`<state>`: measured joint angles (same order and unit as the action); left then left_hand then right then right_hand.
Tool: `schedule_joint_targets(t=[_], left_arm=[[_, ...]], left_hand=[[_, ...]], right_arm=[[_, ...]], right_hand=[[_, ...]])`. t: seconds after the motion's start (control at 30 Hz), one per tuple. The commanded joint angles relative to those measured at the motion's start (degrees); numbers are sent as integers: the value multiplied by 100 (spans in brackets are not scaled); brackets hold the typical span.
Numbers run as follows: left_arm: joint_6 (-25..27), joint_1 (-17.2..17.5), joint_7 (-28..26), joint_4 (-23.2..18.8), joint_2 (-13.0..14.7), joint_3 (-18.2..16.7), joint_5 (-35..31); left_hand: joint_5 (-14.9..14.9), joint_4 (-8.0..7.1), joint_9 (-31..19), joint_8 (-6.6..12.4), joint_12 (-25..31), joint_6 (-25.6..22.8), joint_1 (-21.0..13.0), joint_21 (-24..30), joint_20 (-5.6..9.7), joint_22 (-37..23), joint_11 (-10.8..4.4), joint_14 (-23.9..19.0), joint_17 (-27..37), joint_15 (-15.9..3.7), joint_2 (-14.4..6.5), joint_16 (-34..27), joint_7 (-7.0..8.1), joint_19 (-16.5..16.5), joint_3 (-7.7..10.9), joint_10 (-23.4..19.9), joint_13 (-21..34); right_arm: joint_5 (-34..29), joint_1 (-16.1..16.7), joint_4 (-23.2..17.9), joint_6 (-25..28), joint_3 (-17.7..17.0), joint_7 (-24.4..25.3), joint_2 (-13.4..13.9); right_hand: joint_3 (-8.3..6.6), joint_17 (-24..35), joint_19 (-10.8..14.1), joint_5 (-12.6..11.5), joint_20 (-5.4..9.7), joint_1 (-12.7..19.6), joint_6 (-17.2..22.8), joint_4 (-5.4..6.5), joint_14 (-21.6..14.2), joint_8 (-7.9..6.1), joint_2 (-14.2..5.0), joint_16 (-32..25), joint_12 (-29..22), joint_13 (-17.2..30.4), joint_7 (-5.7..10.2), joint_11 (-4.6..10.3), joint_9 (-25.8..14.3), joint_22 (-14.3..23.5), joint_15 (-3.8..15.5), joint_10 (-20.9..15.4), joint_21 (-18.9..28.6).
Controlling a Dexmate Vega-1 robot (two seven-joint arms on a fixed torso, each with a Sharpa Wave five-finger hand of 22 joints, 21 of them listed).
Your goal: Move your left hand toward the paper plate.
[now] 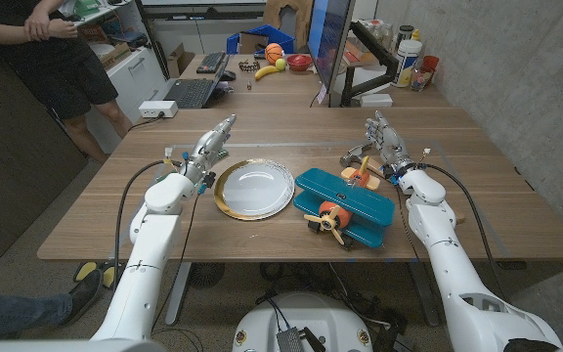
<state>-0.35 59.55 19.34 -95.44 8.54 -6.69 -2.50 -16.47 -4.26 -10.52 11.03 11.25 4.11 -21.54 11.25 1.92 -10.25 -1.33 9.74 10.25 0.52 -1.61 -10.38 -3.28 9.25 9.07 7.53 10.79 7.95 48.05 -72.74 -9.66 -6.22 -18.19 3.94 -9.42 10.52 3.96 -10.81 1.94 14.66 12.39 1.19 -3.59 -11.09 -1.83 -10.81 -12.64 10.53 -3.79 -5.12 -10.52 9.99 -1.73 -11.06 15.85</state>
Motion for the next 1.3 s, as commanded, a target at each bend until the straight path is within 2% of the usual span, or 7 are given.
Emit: schedule_joint_targets(t=[0.03, 0.67, 0.97, 1.3], left_arm=[[8, 3, -162, -12, 50, 100, -206], [1, -38, -242, 45, 115, 353, -492], [31, -23, -213, 39, 120, 412, -529], [163, -23, -217, -44, 162, 528, -695]], left_hand=[[21, 22, -10, 21, 14, 25, -84, -13, 244, -28, 32, 72, 17, 12, -22, -2, -19, 438, 19, 26, 10], [47, 69, -11, 28, 17, 14, -172, -6, 233, -29, 12, 79, 17, 11, -51, -9, -22, 463, 40, 32, 10], [63, 93, -12, 32, 24, 7, -213, 3, 242, -29, 67, 71, 16, 22, -59, -16, -34, 461, 45, 23, 10], [80, 113, -13, 41, 33, -17, -249, 14, 244, -30, 60, 59, 17, 33, -65, -23, -50, 453, 47, 5, 9]], right_arm=[[26, -59, 102, -56, -19, -4, -23], [37, -102, 125, -86, -32, 6, -28], [48, -117, 158, -108, -36, 2, -38], [3, -146, 180, -124, -25, 43, -30]], right_hand=[[-3, 12, 77, -39, 9, 4, 30, -9, -33, -18, -59, -15, -4, 15, 8, -2, -27, 33, -9, -39, -25], [5, 11, 89, -39, 5, 2, 37, -17, -36, -19, -64, -12, -2, 16, 21, -3, -27, 34, -8, -49, -57], [10, 11, 90, -39, 3, 0, 56, -20, -45, -25, -66, -13, 0, 16, 32, 18, -28, 35, -5, -51, -75], [14, 11, 94, -40, 4, 0, 79, -26, -51, -31, -71, -12, -6, 16, 23, 6, -28, 36, -5, -74, -97]])
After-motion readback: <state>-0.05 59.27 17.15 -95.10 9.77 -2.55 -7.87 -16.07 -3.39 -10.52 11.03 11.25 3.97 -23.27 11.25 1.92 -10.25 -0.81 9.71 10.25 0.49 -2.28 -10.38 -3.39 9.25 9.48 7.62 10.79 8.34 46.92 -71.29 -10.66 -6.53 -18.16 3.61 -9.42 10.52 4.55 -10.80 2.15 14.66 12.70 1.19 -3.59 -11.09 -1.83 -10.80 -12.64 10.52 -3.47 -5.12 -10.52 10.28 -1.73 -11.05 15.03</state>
